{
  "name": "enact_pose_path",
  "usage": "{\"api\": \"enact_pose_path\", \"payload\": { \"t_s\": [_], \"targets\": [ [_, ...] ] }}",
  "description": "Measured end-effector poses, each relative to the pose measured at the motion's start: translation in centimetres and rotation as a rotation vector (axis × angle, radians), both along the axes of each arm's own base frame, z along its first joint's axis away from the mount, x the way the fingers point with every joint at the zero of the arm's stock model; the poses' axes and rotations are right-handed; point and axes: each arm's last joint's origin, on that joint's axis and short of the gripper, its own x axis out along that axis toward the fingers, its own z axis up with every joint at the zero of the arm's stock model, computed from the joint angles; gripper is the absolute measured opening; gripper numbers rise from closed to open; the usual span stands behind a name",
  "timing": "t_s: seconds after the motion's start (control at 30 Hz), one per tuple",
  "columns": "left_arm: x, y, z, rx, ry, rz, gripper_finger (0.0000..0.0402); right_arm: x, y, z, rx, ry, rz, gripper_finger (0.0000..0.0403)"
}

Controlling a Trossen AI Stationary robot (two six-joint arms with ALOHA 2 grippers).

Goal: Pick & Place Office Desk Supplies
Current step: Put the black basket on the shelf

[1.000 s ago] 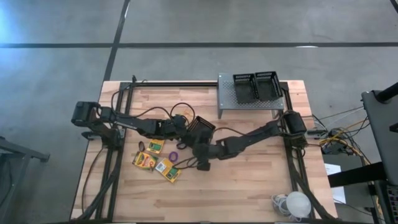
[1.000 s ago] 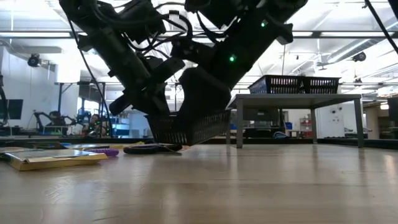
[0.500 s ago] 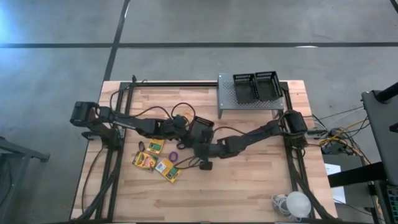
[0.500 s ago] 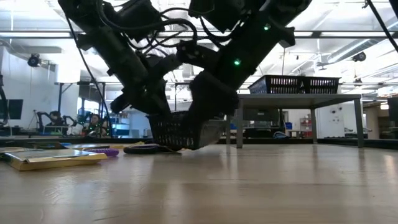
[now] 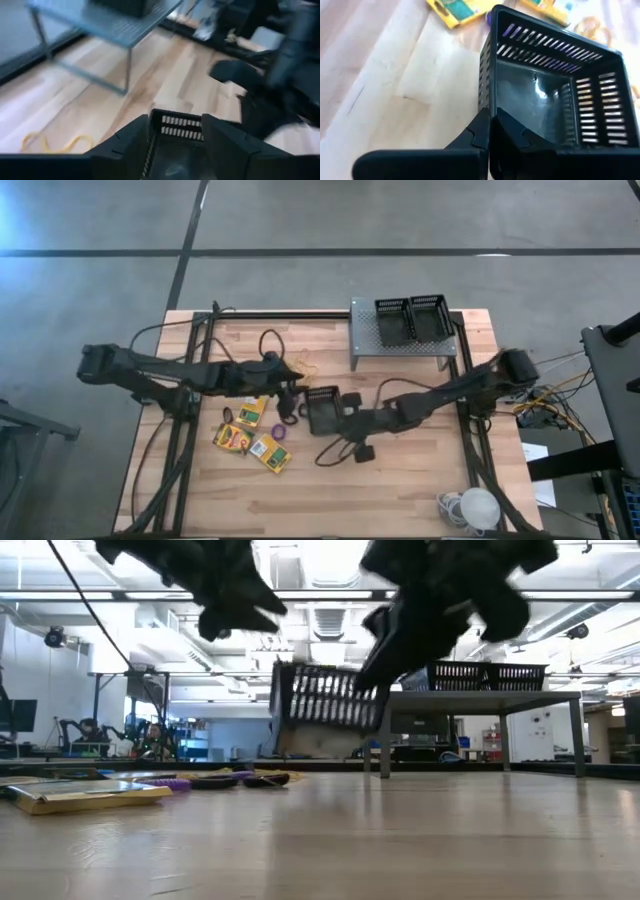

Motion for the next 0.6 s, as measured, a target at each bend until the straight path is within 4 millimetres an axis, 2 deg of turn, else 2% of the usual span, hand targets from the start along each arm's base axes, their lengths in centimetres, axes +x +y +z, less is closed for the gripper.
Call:
{"api": "enact_pose_path", "payload": {
  "t_s": [0.1,0.2,0.3,0.5,0.6],
  "targets": [
    [-0.3,-0.9,-1.1,0.034,-0.007,-0.011,0.019,-1.7,-0.7,2.1,0.003,-0.059,0.002,0.0011],
    [-0.5,-1.6,-2.8,0.059,-0.036,-0.005,0.0185,-3.2,-1.4,4.7,-0.009,-0.127,0.006,0.0011],
    [-0.9,-1.9,-5.0,0.062,-0.072,-0.01,0.018,-4.2,-2.6,6.5,-0.037,-0.148,0.0,0.0011],
    [-1.3,-2.1,-8.5,0.045,-0.13,-0.01,0.0173,-4.7,-6.0,9.7,-0.107,-0.132,-0.069,0.0011],
    [-0.9,-2.1,-9.7,0.045,-0.127,-0.009,0.0173,-4.5,-7.6,10.4,-0.145,-0.079,-0.095,0.0011]
  ]
}}
